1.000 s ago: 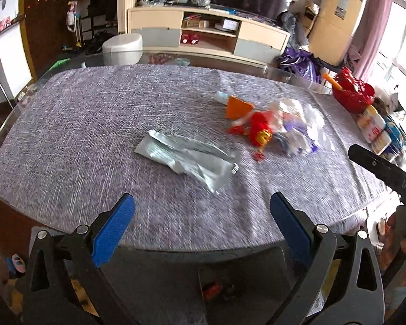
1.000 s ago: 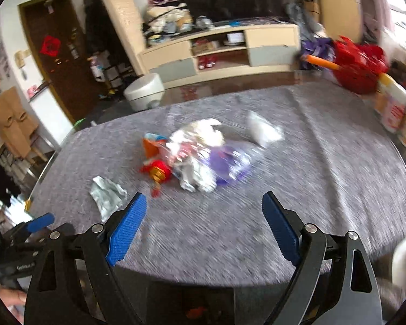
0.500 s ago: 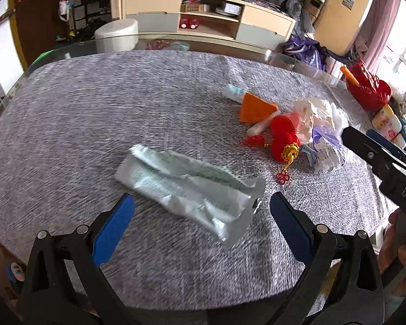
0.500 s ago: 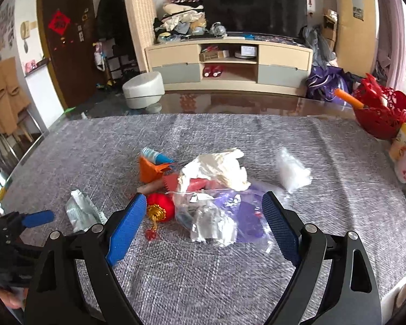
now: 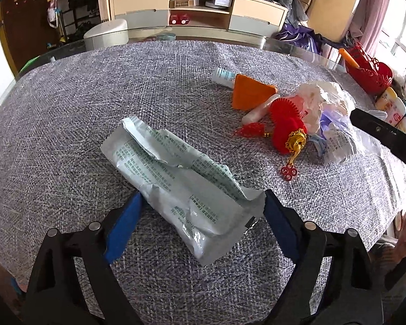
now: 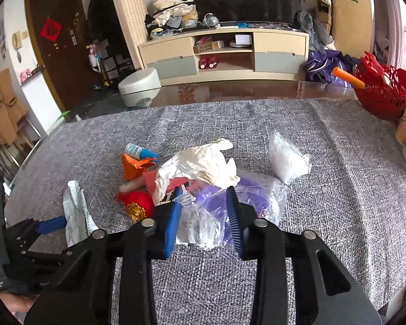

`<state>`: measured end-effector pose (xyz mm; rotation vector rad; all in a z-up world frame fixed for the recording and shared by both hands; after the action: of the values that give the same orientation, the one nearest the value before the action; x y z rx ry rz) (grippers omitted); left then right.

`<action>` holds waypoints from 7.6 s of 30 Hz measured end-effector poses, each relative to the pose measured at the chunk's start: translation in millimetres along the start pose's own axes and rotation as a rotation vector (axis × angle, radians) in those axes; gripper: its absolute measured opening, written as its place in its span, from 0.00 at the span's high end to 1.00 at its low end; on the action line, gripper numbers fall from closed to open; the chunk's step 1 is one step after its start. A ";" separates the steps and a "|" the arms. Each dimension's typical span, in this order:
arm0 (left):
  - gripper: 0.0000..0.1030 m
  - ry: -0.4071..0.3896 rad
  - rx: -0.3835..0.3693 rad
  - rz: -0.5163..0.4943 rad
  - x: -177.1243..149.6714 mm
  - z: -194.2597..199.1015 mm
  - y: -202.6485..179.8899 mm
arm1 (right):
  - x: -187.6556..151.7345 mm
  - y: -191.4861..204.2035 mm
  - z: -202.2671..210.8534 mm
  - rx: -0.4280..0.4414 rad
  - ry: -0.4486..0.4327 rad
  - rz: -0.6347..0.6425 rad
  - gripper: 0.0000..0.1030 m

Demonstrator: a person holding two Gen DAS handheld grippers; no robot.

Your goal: Collect trash

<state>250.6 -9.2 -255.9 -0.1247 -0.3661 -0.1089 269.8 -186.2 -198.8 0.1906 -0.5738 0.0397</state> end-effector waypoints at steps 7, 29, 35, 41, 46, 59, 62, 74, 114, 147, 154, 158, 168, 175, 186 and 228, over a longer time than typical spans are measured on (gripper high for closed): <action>0.32 -0.015 -0.009 0.009 -1.6 4.6 4.8 | -3.4 -11.1 19.4 0.029 -0.033 -0.032 0.83; 0.84 -0.143 -0.064 -0.077 -24.3 89.4 -43.0 | -13.7 -35.8 119.3 0.018 -0.184 -0.064 0.84; 1.00 -0.198 -0.083 -0.098 -37.2 131.2 -59.1 | -19.4 -30.7 159.2 0.020 -0.235 -0.044 0.84; 1.00 -0.222 -0.098 -0.121 -59.0 155.1 -73.1 | -39.4 -20.0 183.2 0.027 -0.249 -0.011 0.84; 1.00 -0.209 -0.105 -0.123 -75.1 155.7 -74.8 | -55.9 -15.6 183.8 0.032 -0.230 -0.013 0.84; 0.89 -0.167 -0.098 -0.109 -37.2 111.9 -61.8 | -51.1 -42.2 147.8 -0.050 -0.225 -0.048 0.84; 0.69 -0.161 -0.089 -0.117 -16.7 95.0 -62.4 | -49.7 -42.7 135.2 -0.029 -0.204 -0.053 0.84; 0.53 -0.136 -0.067 -0.195 53.1 37.4 -93.1 | -40.5 -57.6 107.2 0.048 -0.173 -0.101 0.84; 0.92 -0.214 -0.161 -0.184 -74.2 163.8 -101.9 | -109.7 2.0 169.7 0.112 -0.098 0.011 0.84; 0.89 0.166 -0.249 -0.062 -214.1 2.8 -89.9 | -244.4 23.1 23.1 0.170 0.344 -0.060 0.81; 0.39 0.131 -0.196 -0.049 -206.0 8.3 -80.3 | -232.4 8.6 25.7 0.139 0.306 -0.101 0.39; 0.15 0.100 -0.155 -0.037 -196.1 18.2 -72.5 | -215.6 -5.5 37.4 0.081 0.248 -0.111 0.19; 0.08 0.003 -0.111 -0.003 -144.4 63.9 -60.7 | -141.7 -31.9 88.7 0.024 0.077 -0.133 0.03; 0.08 -0.076 -0.096 0.051 -89.0 91.1 -43.2 | -77.2 -47.3 100.6 -0.006 -0.019 -0.141 0.03; 0.08 -0.090 -0.080 -0.004 -23.6 76.0 -49.6 | -25.9 -29.0 49.7 0.027 0.019 -0.053 0.25; 0.68 -0.044 -0.152 -0.121 52.9 -3.5 -86.4 | 27.7 -17.4 32.6 0.179 -0.009 -0.030 0.93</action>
<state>289.9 -99.3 -231.2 -0.2551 -0.4092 -0.2538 277.2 -210.0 -159.9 0.3737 -0.5767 0.0615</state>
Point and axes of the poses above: each gripper's, at about its wrist camera, not at the fingertips, and z roughly against the way its jaws point, y to its left, x to its top, the point moved 10 cm from there along -z, roughly the way its jaws point, and after that the axes turned 11 degrees about y, right-handed, at the moved point
